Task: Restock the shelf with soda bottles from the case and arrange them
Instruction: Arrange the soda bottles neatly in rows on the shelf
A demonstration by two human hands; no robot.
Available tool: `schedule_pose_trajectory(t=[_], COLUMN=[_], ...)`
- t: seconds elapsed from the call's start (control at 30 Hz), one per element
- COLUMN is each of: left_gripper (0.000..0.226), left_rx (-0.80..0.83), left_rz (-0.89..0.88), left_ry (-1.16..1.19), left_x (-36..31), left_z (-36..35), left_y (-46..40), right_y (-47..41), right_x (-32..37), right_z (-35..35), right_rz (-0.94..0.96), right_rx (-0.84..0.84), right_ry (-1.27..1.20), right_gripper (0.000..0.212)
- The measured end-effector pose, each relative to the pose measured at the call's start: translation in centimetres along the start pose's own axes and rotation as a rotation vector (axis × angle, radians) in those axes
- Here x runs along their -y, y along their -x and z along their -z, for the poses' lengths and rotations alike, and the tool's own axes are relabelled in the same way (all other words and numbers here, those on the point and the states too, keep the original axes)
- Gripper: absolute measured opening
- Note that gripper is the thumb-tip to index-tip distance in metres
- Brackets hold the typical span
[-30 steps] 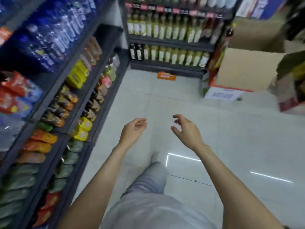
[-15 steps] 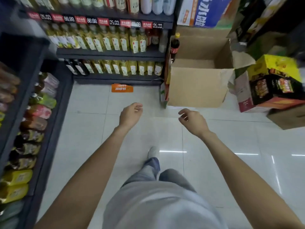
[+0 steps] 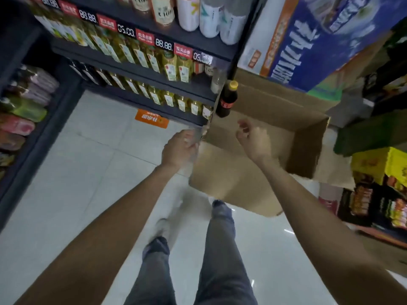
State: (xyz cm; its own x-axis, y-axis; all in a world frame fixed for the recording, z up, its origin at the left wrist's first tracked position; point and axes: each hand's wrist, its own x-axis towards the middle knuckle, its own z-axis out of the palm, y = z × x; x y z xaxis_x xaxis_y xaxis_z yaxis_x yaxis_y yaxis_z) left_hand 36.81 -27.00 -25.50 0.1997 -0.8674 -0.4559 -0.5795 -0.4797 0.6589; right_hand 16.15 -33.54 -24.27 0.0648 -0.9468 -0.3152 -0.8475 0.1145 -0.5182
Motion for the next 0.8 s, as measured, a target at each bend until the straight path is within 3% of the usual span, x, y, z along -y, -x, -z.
schedule_pose_trajectory(t=[0.13, 0.2, 0.37, 0.67, 0.8], left_gripper=[0.081, 0.104, 0.105, 0.094, 0.095], left_rx=[0.045, 0.14, 0.096, 0.119, 0.112], left_rz=[0.136, 0.109, 0.027, 0.019, 0.032], left_ry=[0.015, -0.13, -0.329, -0.264, -0.164], left_x=[-0.9, -0.7, 0.3, 1.5, -0.3], left_z=[-3.9, -5.5, -7.9, -8.0, -6.6], left_y=[-5.1, -6.3, -7.0, -7.5, -6.6], right_y=[-7.8, -11.3, -17.4, -18.0, -14.3], right_x=[-2.4, -3.1, -3.7, -3.7, -2.9], right_z=[-0.5, -1.5, -4.7, -6.8, -4.3], right_rz=[0.135, 0.149, 0.212, 0.269, 0.397], right_rx=[-0.017, 0.007, 0.06, -0.014, -0.095], right_ry=[0.046, -0.002, -0.093, -0.006, -0.001], right_gripper=[0.044, 0.06, 0.092, 0.066, 0.058])
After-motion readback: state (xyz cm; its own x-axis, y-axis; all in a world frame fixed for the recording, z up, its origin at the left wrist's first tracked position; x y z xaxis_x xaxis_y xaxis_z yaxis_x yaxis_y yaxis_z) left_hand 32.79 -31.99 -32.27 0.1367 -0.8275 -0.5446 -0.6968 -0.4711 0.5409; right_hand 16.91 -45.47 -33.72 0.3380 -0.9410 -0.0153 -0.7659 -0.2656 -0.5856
